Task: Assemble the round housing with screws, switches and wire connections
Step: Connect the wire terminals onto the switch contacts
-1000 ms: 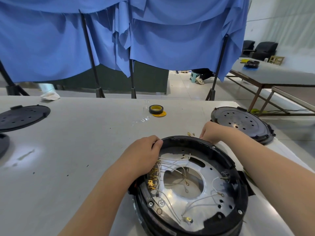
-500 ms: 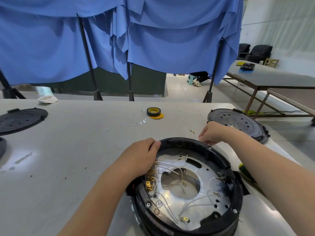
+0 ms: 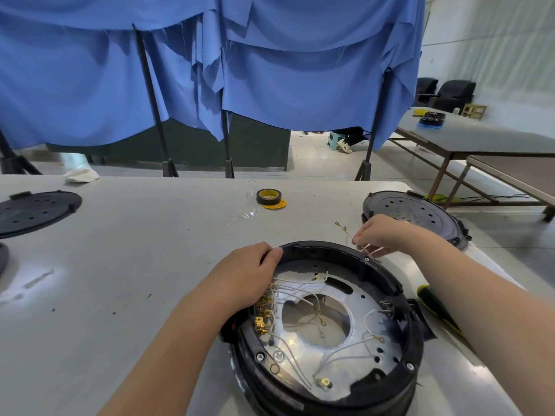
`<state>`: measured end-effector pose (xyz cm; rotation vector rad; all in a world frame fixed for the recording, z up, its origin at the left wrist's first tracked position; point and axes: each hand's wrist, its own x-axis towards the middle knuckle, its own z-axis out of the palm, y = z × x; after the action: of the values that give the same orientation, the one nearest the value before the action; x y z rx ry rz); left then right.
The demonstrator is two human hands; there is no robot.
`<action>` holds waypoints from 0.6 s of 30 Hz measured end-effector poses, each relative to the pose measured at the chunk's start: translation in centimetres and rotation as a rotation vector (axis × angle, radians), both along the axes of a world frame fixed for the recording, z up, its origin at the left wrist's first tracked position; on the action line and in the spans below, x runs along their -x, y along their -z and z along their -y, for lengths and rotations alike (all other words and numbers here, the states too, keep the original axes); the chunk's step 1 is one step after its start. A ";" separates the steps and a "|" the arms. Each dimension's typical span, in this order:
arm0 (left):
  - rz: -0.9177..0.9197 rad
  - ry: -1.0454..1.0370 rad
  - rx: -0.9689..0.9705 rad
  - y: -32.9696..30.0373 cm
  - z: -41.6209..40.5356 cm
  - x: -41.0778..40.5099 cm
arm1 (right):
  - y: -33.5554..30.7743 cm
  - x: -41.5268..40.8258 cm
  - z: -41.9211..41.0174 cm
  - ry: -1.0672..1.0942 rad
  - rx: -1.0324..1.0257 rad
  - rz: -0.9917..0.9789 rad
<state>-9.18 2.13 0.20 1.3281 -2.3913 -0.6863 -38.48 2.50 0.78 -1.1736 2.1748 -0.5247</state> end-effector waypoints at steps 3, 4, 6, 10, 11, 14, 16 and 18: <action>0.003 -0.001 -0.003 0.0 0.0 0.0 | 0.1 0.1 -0.2 -0.001 -0.004 0.011; 0.004 -0.002 -0.004 0.0 0.1 0.0 | 0.1 0.2 -0.3 -0.001 -0.004 0.013; 0.007 0.001 -0.002 0.0 0.1 0.0 | 0.2 0.3 -0.4 -0.001 -0.001 0.015; 0.010 0.004 -0.003 -0.1 0.0 0.0 | 0.0 0.2 -0.5 -0.015 0.014 0.008; 0.012 0.004 -0.004 -0.1 -0.1 0.0 | -0.1 0.1 -0.5 -0.018 0.025 0.006; 0.016 0.005 -0.008 -0.2 -0.1 0.0 | -0.8 -0.4 -0.5 -0.024 0.067 0.007; 0.014 0.004 -0.012 -0.3 -0.2 0.0 | -1.4 -0.9 -0.6 -0.039 0.100 0.001; 0.008 0.001 -0.014 -0.3 -0.2 0.0 | -2.2 -1.3 -0.7 -0.058 0.138 -0.009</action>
<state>-9.18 2.29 0.50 1.3378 -2.3976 -0.7012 -37.15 3.19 3.03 -1.3101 2.1335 -0.6539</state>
